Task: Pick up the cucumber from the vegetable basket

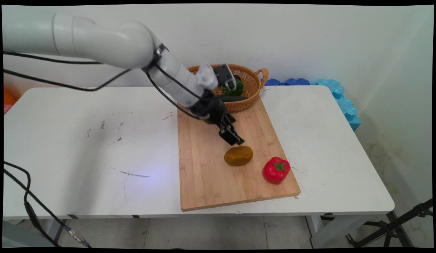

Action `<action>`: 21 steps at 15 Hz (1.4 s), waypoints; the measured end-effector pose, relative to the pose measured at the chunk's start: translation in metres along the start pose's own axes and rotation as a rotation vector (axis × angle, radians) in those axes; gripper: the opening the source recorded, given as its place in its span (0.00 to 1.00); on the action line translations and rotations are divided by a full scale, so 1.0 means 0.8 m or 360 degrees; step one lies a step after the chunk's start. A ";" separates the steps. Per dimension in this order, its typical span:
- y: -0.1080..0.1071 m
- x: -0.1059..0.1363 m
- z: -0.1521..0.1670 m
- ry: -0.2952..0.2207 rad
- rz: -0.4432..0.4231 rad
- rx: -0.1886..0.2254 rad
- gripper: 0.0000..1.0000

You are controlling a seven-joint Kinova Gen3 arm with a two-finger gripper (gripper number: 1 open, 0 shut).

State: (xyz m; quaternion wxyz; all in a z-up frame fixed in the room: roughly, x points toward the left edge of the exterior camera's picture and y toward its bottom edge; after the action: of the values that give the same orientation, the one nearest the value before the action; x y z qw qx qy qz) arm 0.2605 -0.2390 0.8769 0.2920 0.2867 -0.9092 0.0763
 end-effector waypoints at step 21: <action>-0.211 0.003 -0.062 -0.0151 0.0564 0.0292 1.00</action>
State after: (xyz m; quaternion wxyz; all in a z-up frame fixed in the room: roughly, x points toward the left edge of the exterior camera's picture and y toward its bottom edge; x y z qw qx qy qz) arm 0.3783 -0.3639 0.9137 0.2035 0.1509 -0.9475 0.1953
